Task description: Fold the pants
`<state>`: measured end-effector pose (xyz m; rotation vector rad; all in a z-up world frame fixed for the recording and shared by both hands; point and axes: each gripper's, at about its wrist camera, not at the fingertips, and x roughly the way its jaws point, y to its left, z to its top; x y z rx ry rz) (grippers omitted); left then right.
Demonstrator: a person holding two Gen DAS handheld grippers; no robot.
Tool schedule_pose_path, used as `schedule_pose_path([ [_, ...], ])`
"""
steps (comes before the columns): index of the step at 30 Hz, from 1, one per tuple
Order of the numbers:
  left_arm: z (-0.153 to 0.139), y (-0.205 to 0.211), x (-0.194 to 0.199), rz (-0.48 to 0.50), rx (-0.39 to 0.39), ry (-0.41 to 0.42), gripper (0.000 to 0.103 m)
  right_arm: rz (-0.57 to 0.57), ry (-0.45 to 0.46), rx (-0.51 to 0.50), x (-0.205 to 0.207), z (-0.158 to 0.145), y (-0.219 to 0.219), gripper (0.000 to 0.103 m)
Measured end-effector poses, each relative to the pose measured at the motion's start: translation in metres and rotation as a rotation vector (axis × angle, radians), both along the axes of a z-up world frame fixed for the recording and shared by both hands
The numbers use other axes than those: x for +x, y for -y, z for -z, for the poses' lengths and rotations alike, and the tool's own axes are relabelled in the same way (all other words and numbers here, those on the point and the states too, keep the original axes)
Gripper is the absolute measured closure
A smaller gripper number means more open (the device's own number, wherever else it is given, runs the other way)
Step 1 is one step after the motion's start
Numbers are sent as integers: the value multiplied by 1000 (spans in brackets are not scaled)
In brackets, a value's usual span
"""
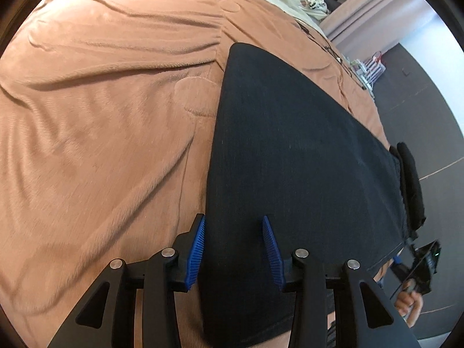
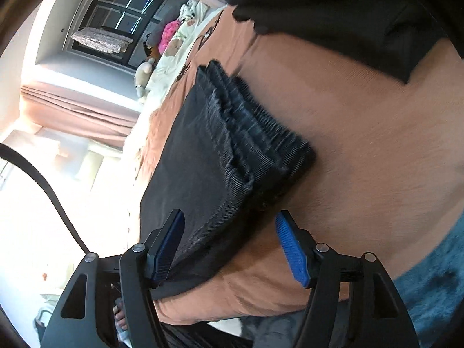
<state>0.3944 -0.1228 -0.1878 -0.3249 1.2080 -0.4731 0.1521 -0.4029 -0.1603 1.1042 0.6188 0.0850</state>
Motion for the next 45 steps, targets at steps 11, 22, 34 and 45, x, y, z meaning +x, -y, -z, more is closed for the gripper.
schedule_pose_path([
  [11, 5, -3, 32, -7, -173, -60, 65, 26, 20, 4, 27, 11, 8, 39],
  [22, 10, -2, 35, 2, -140, -90, 96, 64, 0, -1, 20, 5, -11, 67],
  [34, -45, -18, 30, -8, -119, 24, 97, 40, 51, -12, 15, -14, -30, 78],
  [45, -60, -96, 23, -113, -102, 51, 97, -91, 59, -4, 47, -13, -78, 78],
])
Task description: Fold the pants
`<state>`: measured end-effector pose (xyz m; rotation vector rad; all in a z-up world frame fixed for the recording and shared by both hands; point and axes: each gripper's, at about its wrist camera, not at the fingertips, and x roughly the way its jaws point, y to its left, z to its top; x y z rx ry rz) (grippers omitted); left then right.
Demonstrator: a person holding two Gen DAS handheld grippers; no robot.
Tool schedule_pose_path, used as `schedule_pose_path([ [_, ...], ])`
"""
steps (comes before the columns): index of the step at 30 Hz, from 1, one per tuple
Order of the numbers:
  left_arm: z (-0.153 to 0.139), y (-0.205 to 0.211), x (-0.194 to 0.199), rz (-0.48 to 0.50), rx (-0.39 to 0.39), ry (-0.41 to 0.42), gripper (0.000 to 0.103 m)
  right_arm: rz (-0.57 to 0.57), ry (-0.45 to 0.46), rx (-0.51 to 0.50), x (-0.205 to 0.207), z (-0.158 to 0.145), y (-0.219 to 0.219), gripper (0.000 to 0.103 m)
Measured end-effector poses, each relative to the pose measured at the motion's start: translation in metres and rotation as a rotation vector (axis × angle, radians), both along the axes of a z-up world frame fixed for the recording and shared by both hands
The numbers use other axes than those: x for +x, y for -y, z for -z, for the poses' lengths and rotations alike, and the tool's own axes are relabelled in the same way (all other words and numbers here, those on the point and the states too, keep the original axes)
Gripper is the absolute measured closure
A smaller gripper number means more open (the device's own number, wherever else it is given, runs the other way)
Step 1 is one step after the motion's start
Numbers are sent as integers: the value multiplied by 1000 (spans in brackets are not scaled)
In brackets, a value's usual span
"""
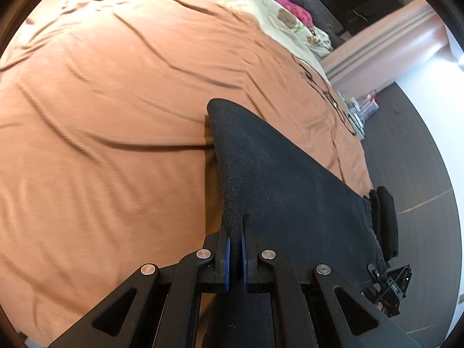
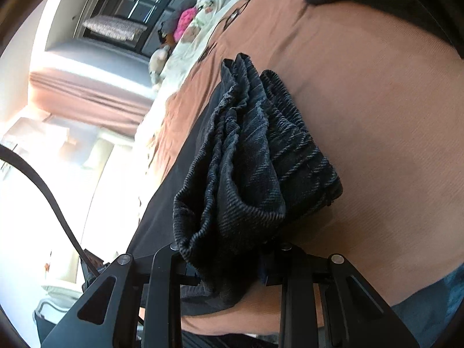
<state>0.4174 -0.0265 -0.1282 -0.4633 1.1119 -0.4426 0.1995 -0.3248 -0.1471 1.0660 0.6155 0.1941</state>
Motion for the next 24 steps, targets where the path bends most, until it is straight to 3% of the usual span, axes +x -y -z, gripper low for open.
schedule_pose_path([
  [7, -3, -45, -8, -46, 23, 0, 97, -72, 4, -16, 28, -3, -28, 78],
  [15, -12, -79, -7, -93, 35, 27, 97, -144, 1, -56, 46, -4, -32, 78],
  [18, -4, -92, -4, -105, 38, 0, 96, -182, -27, -60, 57, -1, -34, 78],
  [22, 13, -96, -10, -123, 125, -42, 94, -185, -106, -144, 59, -2, -16, 68],
  [24, 20, -102, -16, -128, 103, -57, 93, -183, -104, -166, 53, -4, 4, 65],
])
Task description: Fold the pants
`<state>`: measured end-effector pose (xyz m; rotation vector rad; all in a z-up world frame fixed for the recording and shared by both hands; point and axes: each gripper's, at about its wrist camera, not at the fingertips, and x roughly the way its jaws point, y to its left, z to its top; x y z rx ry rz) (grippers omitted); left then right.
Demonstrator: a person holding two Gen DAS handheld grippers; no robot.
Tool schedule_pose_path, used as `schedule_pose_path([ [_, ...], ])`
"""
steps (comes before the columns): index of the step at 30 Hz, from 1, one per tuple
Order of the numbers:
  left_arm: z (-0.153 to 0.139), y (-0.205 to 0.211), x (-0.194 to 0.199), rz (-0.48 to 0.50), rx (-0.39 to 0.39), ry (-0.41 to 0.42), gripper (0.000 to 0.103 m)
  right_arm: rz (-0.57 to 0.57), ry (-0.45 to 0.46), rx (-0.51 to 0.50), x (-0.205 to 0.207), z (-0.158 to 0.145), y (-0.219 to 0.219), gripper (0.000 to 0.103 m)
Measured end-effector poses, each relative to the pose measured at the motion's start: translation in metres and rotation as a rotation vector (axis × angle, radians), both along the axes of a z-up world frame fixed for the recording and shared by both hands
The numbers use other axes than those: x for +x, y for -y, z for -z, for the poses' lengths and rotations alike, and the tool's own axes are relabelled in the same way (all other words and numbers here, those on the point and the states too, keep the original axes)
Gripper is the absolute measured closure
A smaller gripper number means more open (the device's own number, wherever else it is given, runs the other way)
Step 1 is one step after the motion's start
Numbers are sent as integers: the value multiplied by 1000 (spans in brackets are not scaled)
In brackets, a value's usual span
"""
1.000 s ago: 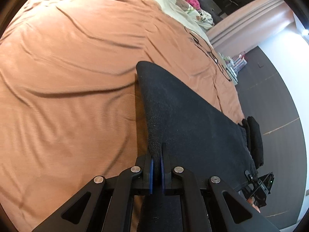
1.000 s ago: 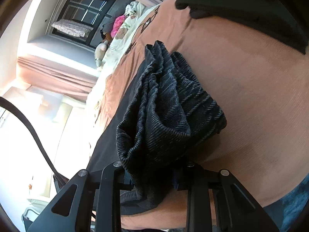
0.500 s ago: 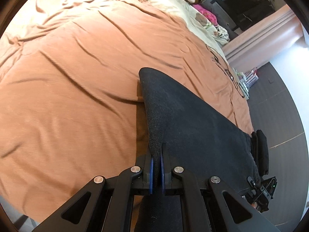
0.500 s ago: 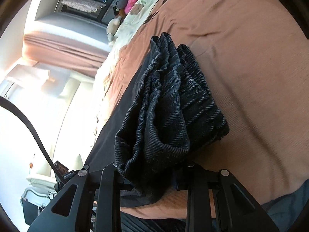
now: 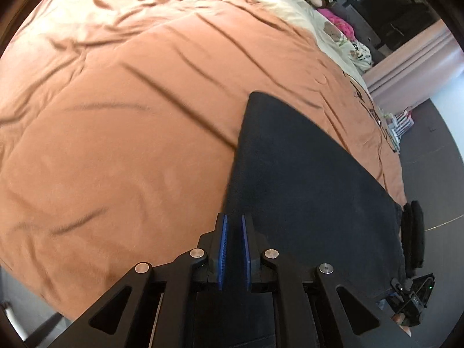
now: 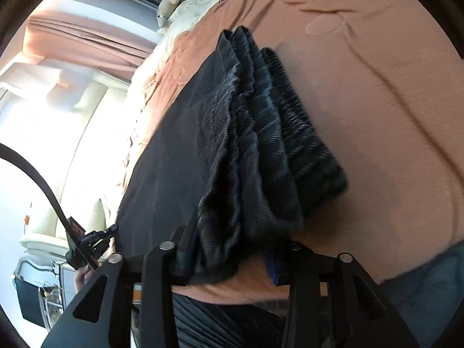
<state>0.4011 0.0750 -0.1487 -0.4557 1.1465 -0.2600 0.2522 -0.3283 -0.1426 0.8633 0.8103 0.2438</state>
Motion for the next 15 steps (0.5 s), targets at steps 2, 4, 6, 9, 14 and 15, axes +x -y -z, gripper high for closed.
schedule_pose_path([
  [2, 5, -7, -6, -7, -33, -6, 81, 2, 2, -37, -5, -4, 13, 62],
  [4, 8, -13, -16, -31, -21, 0, 63, 4, 16, -101, -12, -11, 26, 61],
  [6, 11, -20, -22, -43, -35, 2, 61, 11, 41, -164, -16, -21, 39, 61],
  [9, 15, -28, -35, -57, -66, 0, 58, 37, 75, -199, -23, -35, 58, 61],
  [14, 20, -36, -51, -72, -102, 2, 50, 14, 127, -300, -9, -60, 79, 61],
  [15, 20, -36, -55, -70, -106, 5, 48, 3, 135, -324, 0, -66, 84, 61],
])
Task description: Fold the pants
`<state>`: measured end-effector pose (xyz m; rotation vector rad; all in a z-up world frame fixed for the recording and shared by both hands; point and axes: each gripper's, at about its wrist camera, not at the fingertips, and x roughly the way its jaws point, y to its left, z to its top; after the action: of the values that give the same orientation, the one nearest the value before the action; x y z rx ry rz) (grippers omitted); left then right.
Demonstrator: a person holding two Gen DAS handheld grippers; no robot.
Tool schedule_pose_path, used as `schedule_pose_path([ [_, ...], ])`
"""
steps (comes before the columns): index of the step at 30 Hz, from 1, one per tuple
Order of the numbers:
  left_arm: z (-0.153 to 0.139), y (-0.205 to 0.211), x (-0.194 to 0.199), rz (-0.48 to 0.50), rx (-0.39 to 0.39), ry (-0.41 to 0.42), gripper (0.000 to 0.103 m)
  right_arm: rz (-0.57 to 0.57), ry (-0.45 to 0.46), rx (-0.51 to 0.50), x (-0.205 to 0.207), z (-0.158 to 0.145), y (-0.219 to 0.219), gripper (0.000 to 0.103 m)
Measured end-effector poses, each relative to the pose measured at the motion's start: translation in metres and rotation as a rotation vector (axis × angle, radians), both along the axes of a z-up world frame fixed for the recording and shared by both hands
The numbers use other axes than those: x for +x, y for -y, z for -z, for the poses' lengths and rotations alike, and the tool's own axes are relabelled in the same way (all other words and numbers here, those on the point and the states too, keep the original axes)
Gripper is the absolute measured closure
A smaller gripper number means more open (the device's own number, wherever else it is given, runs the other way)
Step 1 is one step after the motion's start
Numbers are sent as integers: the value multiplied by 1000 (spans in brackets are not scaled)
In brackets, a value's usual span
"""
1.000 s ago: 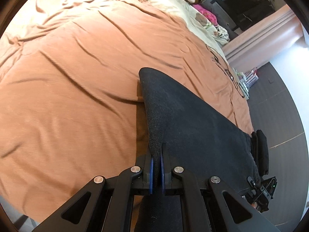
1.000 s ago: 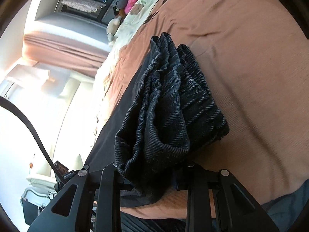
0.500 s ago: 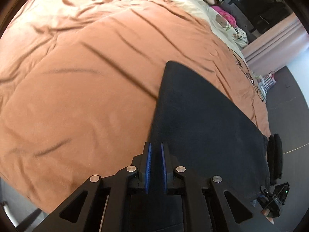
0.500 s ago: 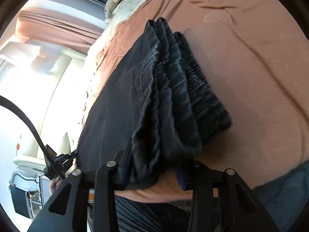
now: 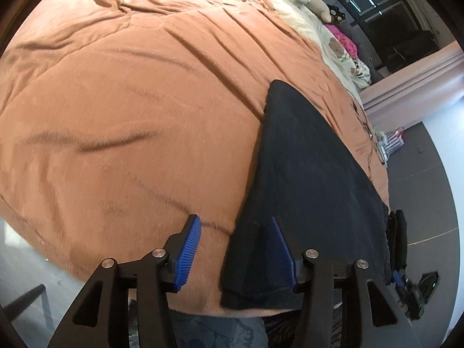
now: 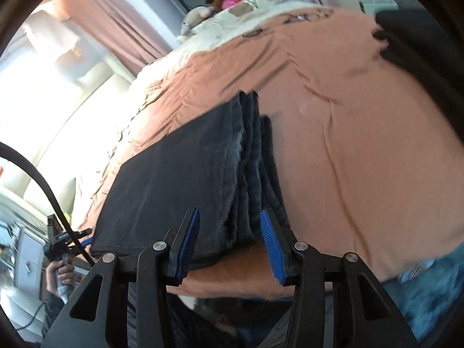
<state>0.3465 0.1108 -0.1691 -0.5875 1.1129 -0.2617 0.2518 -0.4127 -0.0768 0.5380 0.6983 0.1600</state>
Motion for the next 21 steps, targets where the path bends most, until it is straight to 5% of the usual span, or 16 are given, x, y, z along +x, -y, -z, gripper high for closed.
schedule_pose_path([
  [12, 4, 2, -18, -31, -30, 0, 42, -210, -40, -173, 135, -22, -59, 61],
  [21, 13, 8, -28, -33, -126, -9, 41, -246, -117, -296, 184, -16, -84, 69],
])
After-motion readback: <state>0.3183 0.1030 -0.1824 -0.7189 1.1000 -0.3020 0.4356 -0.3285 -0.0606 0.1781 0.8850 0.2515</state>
